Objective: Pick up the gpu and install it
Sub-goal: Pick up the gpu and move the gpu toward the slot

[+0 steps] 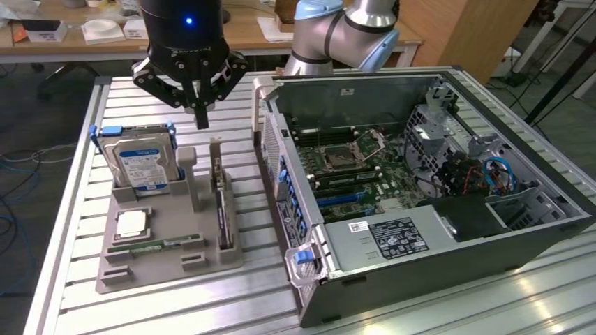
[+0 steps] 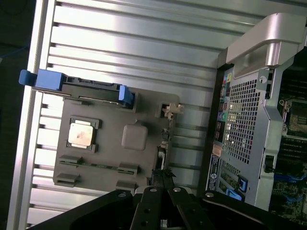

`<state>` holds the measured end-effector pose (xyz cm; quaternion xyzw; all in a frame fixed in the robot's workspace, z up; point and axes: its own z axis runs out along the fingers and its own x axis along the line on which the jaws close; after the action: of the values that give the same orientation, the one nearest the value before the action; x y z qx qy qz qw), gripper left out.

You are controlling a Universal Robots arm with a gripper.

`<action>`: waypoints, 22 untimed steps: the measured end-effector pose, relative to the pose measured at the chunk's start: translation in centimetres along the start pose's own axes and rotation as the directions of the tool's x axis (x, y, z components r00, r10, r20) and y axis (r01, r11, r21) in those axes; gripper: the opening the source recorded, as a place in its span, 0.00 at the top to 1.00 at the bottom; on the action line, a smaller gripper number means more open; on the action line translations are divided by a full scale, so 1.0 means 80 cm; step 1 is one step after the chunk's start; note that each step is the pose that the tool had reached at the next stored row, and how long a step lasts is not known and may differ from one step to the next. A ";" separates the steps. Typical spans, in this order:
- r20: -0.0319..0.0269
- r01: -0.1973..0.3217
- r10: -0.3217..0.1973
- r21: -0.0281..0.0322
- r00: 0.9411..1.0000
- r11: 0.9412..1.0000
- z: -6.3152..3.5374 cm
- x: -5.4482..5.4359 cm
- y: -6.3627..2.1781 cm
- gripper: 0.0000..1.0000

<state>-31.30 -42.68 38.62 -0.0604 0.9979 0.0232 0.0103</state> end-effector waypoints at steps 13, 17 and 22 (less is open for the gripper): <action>0.000 0.000 0.000 0.000 1.000 1.000 0.000 0.000 0.000 0.53; 0.000 0.000 0.000 0.000 1.000 1.000 0.000 0.000 0.000 0.53; 0.000 0.000 0.000 0.000 1.000 1.000 0.000 0.000 0.000 0.53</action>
<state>-31.30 -42.68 38.62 -0.0604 0.9979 0.0232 0.0103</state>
